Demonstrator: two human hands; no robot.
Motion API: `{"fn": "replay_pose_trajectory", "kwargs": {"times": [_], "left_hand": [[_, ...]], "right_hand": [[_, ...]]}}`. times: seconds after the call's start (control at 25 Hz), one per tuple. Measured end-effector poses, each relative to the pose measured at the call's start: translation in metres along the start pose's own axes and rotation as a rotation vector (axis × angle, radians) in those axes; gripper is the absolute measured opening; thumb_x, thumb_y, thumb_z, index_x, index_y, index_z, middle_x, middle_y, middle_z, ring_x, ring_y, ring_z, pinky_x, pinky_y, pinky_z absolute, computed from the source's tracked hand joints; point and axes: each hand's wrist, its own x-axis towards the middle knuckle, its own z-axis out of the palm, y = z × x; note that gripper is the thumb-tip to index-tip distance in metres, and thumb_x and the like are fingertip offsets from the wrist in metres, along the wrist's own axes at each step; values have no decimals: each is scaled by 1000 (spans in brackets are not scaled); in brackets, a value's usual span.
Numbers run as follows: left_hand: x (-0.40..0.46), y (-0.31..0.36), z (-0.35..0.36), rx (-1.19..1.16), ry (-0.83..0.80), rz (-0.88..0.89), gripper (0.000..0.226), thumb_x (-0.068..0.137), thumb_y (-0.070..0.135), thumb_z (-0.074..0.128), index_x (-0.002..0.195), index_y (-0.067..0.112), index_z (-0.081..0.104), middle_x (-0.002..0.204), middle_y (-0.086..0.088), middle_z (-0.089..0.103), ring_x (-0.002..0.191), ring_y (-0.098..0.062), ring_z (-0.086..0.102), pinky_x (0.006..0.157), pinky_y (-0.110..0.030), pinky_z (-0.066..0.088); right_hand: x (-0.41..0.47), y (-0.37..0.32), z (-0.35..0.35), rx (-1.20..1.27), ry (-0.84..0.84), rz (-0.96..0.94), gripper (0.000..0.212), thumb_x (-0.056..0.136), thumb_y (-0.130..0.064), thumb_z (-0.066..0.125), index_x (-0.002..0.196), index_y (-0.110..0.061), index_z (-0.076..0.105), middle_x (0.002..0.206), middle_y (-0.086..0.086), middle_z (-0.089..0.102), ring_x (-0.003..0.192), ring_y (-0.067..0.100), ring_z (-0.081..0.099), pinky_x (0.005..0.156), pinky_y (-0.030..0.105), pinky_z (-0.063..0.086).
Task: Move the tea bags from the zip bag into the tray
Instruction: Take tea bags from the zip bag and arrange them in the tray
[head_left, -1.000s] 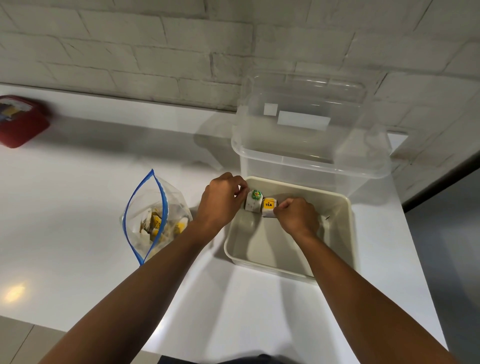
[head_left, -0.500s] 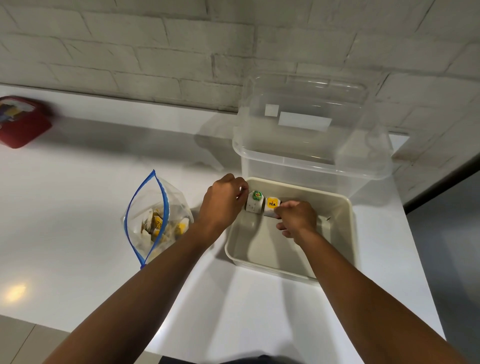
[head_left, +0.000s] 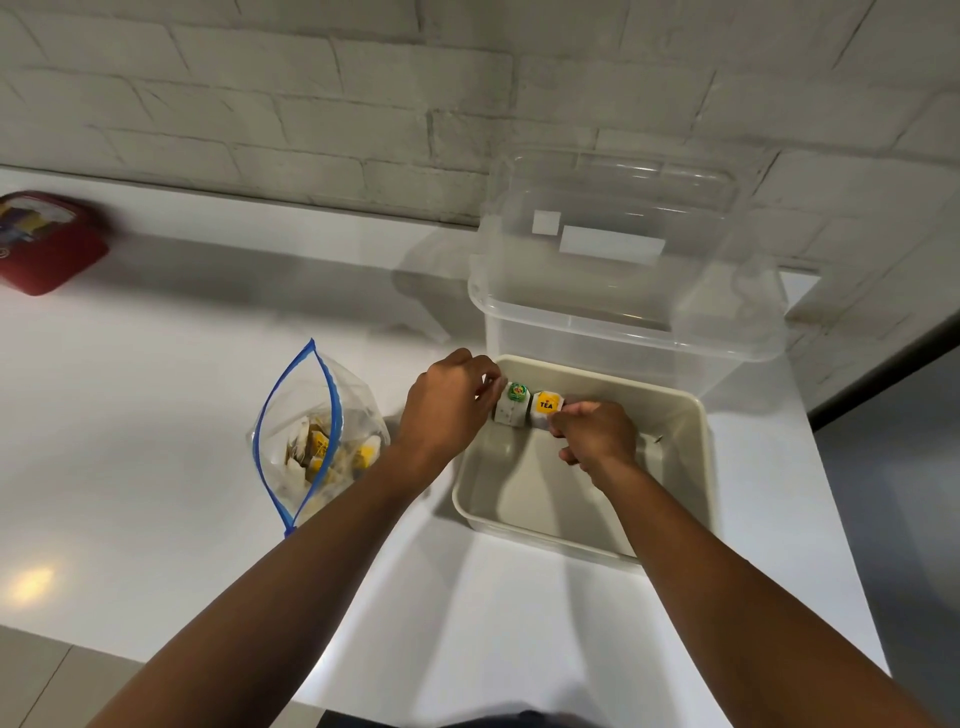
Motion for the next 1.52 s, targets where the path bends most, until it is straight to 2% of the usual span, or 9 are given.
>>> {"fn": "replay_pose_trajectory", "kwargs": {"times": [0.24,0.36,0.48,0.6,0.72,0.88,1.12,1.36,1.52], "left_hand": [[-9,5,-12,50,24,15,14,93,38,59,92,29,70,80,7,59,67,-22,62,56,-25,40],[-19,12,-36,52,22,10,14,93,37,58,95,29,70,82,7,61,70,-20,63,59,-26,42],[-45,11,-81,23,167,1,7,90,30,63,91,28,70,77,8,62,62,-14,60,58,-26,44],[-71,-19,-126,59,257,-141,5,89,25,63,90,28,67,75,9,62,63,-16,59,60,-27,43],[-85,-61,-147,165,113,-363,15,91,18,58,100,24,67,87,5,71,78,-22,65,67,-30,47],[-88,-91,-156,197,28,-287,25,89,9,52,93,23,72,83,0,72,75,-26,64,64,-31,48],[-90,-111,-156,344,-279,-252,25,93,23,54,111,31,69,112,4,65,95,-22,65,77,-29,49],[-94,-117,-157,427,-478,-89,34,88,17,53,118,32,63,122,5,52,95,-24,64,80,-33,51],[-95,-128,-158,468,-560,-18,34,90,24,53,123,30,61,126,5,51,102,-25,63,84,-33,50]], "right_hand": [[-13,-7,-17,-268,15,-67,25,72,-38,75,64,-15,74,64,2,72,56,19,64,59,30,52],[-45,-28,-25,-506,127,-242,22,80,-36,61,73,-19,75,74,1,73,77,27,67,66,30,52],[-100,-64,-12,-445,180,-464,21,81,-35,58,79,-23,74,77,-1,74,79,27,66,69,30,54],[-154,-101,18,-291,76,-709,18,84,-32,58,80,-24,73,72,-7,73,73,16,68,69,28,54],[-184,-116,64,-256,-123,-846,17,89,-20,59,88,-22,76,80,-6,75,78,14,68,75,29,54],[-191,-123,128,-607,-298,-840,32,86,-3,53,103,-20,74,91,7,69,92,30,64,67,29,43],[-187,-129,162,-1091,-117,-714,14,90,-11,57,100,-14,67,105,5,68,97,27,65,69,29,36],[-183,-114,173,-1202,-140,-691,27,94,-12,48,114,-15,66,119,5,65,112,28,61,83,31,43],[-177,-104,167,-1087,-214,-595,22,94,-23,51,108,-19,67,115,6,65,103,29,62,74,30,39]]}}
